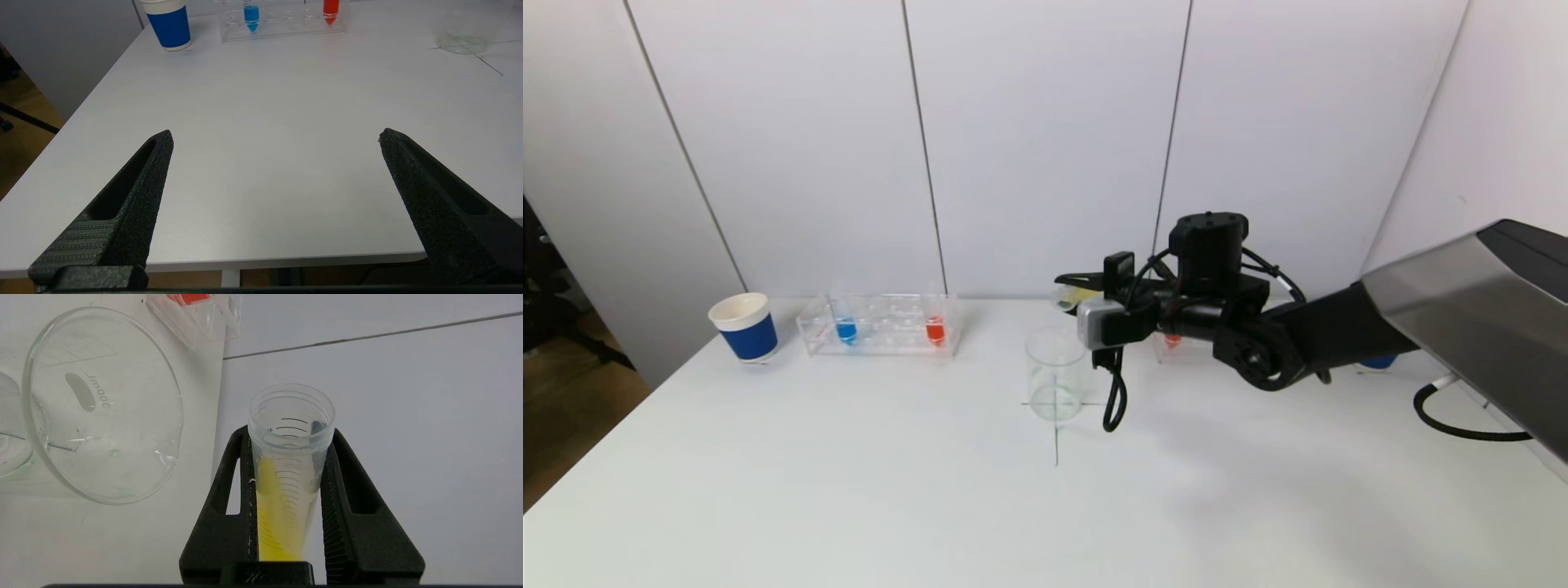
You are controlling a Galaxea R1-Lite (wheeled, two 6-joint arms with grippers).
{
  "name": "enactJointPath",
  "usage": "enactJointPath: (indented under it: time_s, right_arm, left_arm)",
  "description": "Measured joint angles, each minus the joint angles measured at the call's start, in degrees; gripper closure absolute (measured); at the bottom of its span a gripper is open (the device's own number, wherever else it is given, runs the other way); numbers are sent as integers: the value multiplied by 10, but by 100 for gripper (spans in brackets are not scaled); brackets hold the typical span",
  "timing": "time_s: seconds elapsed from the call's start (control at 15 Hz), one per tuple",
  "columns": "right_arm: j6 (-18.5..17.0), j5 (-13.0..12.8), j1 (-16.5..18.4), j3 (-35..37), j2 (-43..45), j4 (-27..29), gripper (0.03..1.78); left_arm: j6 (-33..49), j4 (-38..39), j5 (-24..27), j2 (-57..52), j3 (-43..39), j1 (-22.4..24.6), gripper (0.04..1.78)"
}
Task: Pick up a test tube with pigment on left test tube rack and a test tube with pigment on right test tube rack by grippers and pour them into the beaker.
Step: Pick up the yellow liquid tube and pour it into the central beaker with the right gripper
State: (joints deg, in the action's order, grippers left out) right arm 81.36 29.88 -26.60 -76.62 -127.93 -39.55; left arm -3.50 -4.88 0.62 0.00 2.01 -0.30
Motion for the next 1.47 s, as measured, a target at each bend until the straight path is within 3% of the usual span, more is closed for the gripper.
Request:
enactJointPath:
  time_s: [0.47, 1.47]
  right_arm:
    - [37, 28, -1, 1, -11, -31, 132]
    - [130, 37, 8, 0, -30, -28, 132]
  left_arm:
    - [0, 0, 0, 0, 0, 0, 6]
    - [0, 0, 0, 0, 0, 0, 6]
